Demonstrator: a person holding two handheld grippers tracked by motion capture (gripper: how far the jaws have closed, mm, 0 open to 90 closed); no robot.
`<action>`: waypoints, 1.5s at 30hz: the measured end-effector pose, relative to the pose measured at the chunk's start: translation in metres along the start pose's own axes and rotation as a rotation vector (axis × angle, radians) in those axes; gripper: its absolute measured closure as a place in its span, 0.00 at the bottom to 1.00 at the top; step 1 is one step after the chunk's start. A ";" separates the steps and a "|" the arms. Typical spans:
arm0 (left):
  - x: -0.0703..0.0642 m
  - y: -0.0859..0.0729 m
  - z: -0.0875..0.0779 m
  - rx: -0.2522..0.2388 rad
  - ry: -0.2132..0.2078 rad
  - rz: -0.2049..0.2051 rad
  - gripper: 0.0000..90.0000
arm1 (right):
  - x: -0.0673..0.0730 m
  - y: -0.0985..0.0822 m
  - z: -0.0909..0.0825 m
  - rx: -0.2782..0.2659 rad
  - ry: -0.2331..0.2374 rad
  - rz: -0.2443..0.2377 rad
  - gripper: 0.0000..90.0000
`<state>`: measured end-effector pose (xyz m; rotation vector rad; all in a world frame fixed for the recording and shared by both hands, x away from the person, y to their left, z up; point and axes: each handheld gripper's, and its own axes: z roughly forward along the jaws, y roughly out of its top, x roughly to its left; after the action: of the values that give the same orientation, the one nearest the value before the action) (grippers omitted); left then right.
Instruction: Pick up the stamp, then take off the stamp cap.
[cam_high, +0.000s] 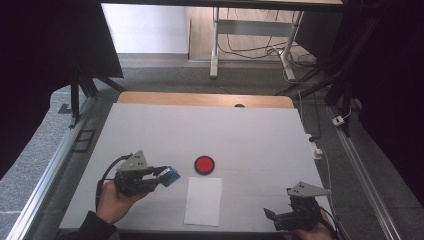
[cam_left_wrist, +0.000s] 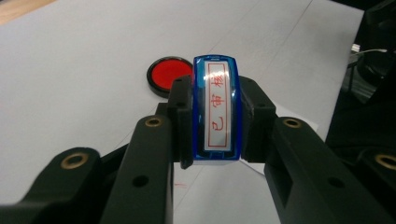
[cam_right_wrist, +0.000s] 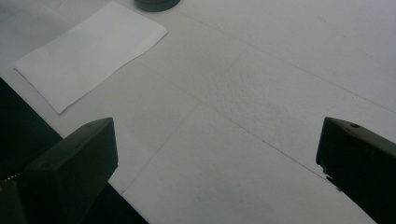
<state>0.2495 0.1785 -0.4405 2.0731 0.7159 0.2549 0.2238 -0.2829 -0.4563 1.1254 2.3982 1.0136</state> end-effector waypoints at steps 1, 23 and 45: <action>0.000 0.000 -0.001 -0.006 -0.005 -0.001 0.78 | 0.000 0.000 0.000 0.000 0.000 0.000 0.00; 0.002 0.003 -0.003 -0.033 -0.069 -0.040 0.78 | -0.002 0.000 -0.004 -0.026 0.017 0.002 0.00; -0.006 0.025 0.009 0.014 -0.138 0.060 0.78 | 0.021 0.018 0.005 -0.090 0.160 -0.135 0.00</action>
<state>0.2589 0.1580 -0.4250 2.1054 0.5741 0.1392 0.2226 -0.2566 -0.4465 0.8689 2.4844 1.1924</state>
